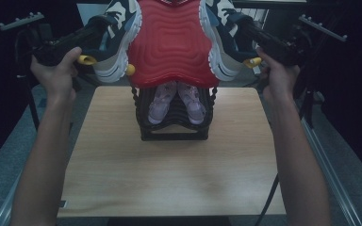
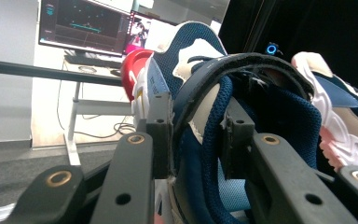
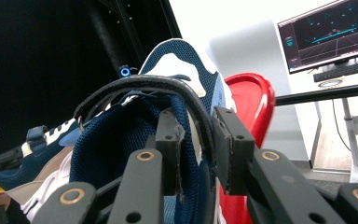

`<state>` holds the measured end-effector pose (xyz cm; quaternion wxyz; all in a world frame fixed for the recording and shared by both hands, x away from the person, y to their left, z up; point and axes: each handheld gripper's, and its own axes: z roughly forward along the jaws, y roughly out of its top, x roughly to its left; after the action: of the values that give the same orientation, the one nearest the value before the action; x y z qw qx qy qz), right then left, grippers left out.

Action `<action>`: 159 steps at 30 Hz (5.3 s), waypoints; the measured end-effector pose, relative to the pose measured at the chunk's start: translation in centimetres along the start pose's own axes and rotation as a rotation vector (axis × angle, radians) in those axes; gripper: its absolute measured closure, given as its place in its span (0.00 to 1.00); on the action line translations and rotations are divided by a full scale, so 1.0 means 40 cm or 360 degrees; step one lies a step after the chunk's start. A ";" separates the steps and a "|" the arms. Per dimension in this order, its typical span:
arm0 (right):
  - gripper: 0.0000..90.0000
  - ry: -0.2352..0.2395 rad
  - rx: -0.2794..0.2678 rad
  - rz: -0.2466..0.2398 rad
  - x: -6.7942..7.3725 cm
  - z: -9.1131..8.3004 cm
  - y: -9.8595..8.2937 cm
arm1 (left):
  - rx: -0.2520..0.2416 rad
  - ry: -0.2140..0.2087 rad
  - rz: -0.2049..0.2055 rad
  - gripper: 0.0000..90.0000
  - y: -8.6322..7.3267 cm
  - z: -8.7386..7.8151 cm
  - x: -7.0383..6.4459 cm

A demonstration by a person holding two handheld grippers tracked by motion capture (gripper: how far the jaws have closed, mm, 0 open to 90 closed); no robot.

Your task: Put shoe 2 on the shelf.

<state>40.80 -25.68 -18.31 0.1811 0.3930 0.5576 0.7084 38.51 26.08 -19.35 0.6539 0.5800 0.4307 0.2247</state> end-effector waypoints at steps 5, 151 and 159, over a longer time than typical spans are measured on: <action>0.82 0.0015 0.0032 -0.0004 0.023 0.050 0.010 | 0.0016 -0.0014 0.0019 0.78 0.022 0.044 -0.027; 0.43 -0.0011 0.0217 -0.0160 -0.100 -0.099 -0.342 | 0.0312 -0.0079 -0.0002 0.43 -0.345 -0.041 0.058; 0.43 -0.0017 0.0284 -0.0114 -0.113 -0.115 -0.419 | 0.0379 -0.0048 0.0076 0.43 -0.430 -0.057 0.050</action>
<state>37.07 -26.55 -35.85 0.1736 0.3912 0.6311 0.6469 34.14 25.06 -36.22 0.5813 0.6669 0.4305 0.1787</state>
